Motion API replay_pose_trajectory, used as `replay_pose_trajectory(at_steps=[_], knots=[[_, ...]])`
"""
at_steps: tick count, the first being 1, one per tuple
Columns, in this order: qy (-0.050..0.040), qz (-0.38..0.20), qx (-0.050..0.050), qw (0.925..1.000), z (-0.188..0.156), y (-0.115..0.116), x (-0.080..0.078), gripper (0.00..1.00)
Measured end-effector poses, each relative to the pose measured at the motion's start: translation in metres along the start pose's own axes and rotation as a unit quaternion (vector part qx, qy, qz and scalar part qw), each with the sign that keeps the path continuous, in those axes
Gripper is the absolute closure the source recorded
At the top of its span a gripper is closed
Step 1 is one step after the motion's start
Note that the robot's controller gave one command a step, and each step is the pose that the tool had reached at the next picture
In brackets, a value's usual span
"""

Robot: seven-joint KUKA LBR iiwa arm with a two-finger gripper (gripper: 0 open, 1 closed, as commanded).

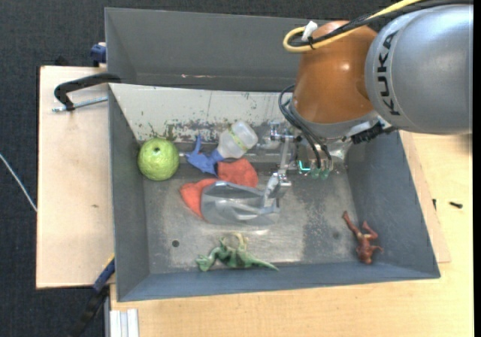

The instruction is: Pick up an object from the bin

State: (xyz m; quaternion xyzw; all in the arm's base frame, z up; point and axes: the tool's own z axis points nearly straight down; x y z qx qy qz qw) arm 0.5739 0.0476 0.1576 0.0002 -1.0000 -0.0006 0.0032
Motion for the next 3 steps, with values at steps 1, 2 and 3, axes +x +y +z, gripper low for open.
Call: replay_pose_trajectory(at_steps=[1,2,3], knots=[[-0.0016,0.0,0.0,1.0,-0.002,0.0,-0.001,0.0],[-0.0049,-0.054,0.001,0.9985,0.0,0.007,0.007,0.0],[-0.0029,-0.124,0.002,0.9923,0.043,0.024,-0.014,0.0]])
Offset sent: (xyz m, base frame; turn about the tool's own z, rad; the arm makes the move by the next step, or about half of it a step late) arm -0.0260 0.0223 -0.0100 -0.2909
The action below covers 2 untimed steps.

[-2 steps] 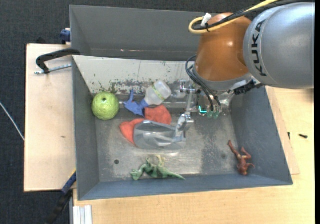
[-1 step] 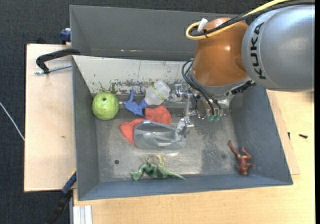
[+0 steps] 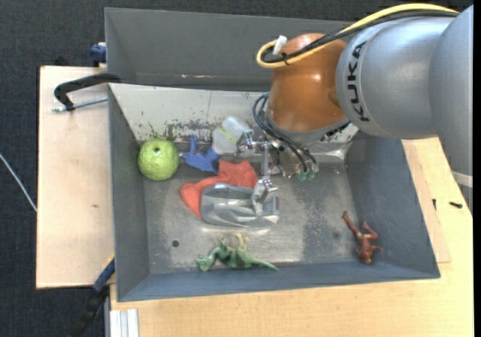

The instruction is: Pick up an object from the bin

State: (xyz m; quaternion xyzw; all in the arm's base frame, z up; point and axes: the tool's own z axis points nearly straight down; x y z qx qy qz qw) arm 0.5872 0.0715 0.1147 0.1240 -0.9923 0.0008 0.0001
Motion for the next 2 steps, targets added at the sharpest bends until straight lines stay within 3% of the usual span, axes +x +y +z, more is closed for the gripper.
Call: replay_pose_trajectory(at_steps=[1,2], knots=[[-0.0032,0.001,0.001,1.0,-0.0046,-0.0028,0.0046,1.0],[-0.0032,0.002,0.001,1.0,-0.0046,-0.0029,0.0046,1.0]])
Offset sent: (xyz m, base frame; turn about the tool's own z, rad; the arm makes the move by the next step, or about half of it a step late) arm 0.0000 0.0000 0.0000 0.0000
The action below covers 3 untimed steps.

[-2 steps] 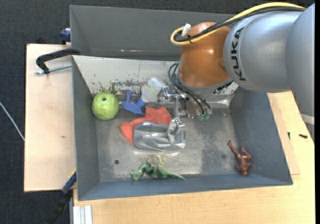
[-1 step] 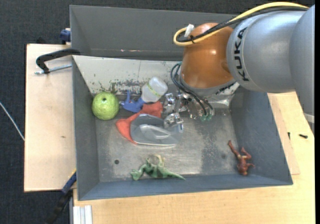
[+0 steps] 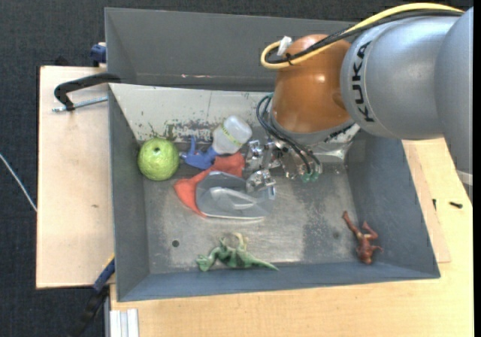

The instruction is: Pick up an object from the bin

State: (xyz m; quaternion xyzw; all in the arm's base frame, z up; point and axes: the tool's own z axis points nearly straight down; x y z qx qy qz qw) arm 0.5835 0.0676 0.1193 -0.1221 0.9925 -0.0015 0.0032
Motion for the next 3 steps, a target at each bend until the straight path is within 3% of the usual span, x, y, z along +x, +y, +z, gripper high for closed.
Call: replay_pose_trajectory(at_steps=[1,2,3], knots=[[0.0029,0.034,-0.002,0.9994,-0.039,0.004,-0.001,1.0],[-0.0056,0.07,-0.002,0.9975,-0.023,0.011,0.001,1.0],[-0.0028,0.079,-0.001,0.9969,-0.018,0.011,0.002,1.0]])
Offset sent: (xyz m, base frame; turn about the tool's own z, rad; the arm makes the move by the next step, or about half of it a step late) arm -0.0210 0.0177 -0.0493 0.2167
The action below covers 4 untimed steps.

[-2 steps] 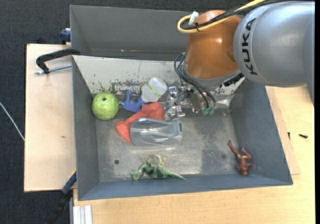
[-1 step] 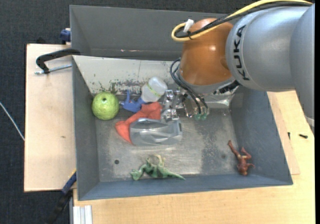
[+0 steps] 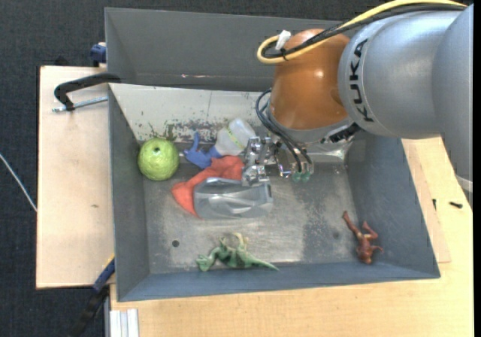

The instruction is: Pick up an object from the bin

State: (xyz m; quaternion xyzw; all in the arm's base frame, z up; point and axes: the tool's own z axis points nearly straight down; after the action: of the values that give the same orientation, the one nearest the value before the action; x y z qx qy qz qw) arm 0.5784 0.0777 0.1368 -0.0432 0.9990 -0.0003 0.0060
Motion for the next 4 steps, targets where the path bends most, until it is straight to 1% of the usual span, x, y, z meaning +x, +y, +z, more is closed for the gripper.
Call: replay_pose_trajectory(at_steps=[1,2,3,4], knots=[[-0.0023,-0.101,-0.001,0.9948,-0.176,-0.015,0.007,1.0],[-0.0002,-0.101,-0.001,0.9948,-0.174,-0.015,0.007,1.0],[0.0044,-0.091,-0.001,0.9958,-0.22,-0.004,0.007,1.0],[-0.0032,-0.113,-0.001,0.9936,-0.21,0.0,0.013,1.0]])
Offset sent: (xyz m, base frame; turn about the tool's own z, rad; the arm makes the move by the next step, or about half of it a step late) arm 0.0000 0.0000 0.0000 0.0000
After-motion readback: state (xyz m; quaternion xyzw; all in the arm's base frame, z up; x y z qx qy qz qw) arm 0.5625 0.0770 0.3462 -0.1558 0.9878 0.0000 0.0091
